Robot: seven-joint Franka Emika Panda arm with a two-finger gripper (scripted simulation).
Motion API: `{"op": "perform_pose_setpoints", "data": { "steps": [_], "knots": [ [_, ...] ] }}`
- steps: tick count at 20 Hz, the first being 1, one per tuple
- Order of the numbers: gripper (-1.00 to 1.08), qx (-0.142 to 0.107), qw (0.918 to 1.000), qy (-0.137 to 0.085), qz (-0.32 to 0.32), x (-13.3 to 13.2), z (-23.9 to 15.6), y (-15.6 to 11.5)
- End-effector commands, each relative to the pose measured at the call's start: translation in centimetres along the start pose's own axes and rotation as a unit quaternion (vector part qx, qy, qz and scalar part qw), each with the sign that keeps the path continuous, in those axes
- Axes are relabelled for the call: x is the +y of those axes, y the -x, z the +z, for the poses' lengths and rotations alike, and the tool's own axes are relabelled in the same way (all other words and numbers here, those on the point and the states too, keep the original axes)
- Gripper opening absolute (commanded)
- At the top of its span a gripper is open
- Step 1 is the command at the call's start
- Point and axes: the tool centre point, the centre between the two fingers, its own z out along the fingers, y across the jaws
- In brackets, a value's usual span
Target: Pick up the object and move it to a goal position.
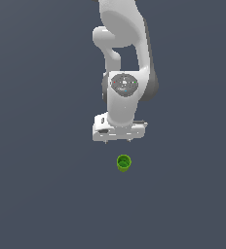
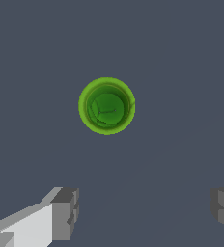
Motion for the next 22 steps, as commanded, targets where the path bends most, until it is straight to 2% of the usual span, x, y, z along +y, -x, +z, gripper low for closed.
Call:
{"op": "perform_pose_setpoints", "data": {
  "steps": [1, 11, 22],
  "knots": [
    [1.0, 0.003, 1.0, -0.002, -0.004, -0.3, 0.7, -1.3],
    [1.0, 0.014, 0.9997, -0.011, -0.018, -1.7, 3.6, -5.7],
    [1.0, 0.017, 0.9995, -0.014, -0.021, -2.0, 4.5, -6.8]
  ]
}}
